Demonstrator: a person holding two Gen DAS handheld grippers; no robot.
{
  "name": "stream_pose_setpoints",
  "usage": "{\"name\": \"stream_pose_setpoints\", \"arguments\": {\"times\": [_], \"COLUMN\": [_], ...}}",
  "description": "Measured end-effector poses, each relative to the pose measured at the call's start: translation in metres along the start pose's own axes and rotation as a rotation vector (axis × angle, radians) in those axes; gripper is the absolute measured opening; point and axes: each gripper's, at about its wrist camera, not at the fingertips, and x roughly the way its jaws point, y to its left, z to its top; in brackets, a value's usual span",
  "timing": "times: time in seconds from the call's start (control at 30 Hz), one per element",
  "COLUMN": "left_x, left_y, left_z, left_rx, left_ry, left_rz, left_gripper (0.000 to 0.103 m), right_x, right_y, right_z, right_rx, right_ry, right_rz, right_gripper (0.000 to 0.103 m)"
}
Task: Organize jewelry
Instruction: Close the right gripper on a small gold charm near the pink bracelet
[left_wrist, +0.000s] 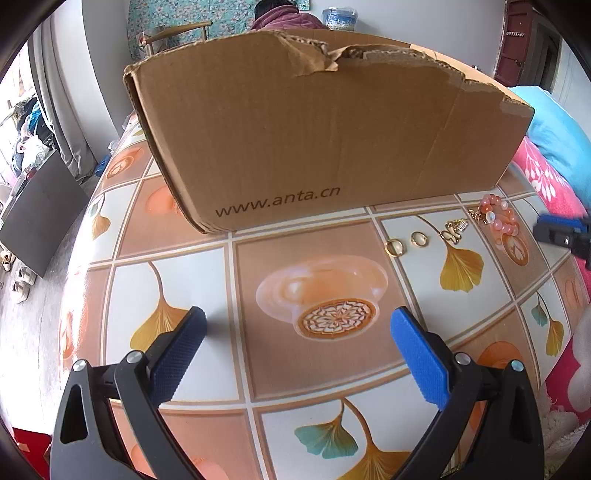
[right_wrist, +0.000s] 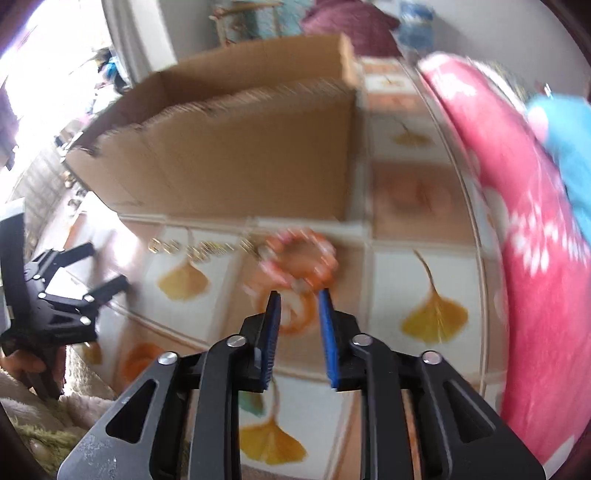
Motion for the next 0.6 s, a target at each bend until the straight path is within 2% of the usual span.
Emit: {"name": "stream_pose_setpoints", "arguments": {"times": [0.13, 0.17, 0.2, 0.27, 0.5, 0.6], "left_x": [0.000, 0.000, 0.001, 0.001, 0.002, 0.002], "left_y": [0.000, 0.000, 0.000, 0.000, 0.000, 0.000], "left_z": [0.000, 0.000, 0.000, 0.001, 0.001, 0.001], "left_rx": [0.000, 0.000, 0.000, 0.000, 0.002, 0.004], "left_ry": [0.002, 0.004, 0.005, 0.007, 0.010, 0.011], "left_rz": [0.000, 0.000, 0.000, 0.000, -0.002, -0.002], "left_gripper": [0.098, 0.098, 0.098, 0.098, 0.098, 0.098], "right_x": [0.015, 0.025, 0.031, 0.032, 0.008, -0.010], "right_y": [0.017, 0.017, 0.015, 0.009, -0.021, -0.027], "right_z": [0.009, 0.009, 0.009, 0.008, -0.008, -0.010], "right_rx": [-0.074, -0.081, -0.077, -0.048, 0.063, 0.079], "right_ry": [0.001, 0.039, 0.064, 0.079, 0.116, 0.080], "right_rz": [-0.007, -0.019, -0.023, -0.011, -0.048, -0.050], "right_gripper": [0.037, 0.032, 0.018, 0.009, 0.008, 0.011]}}
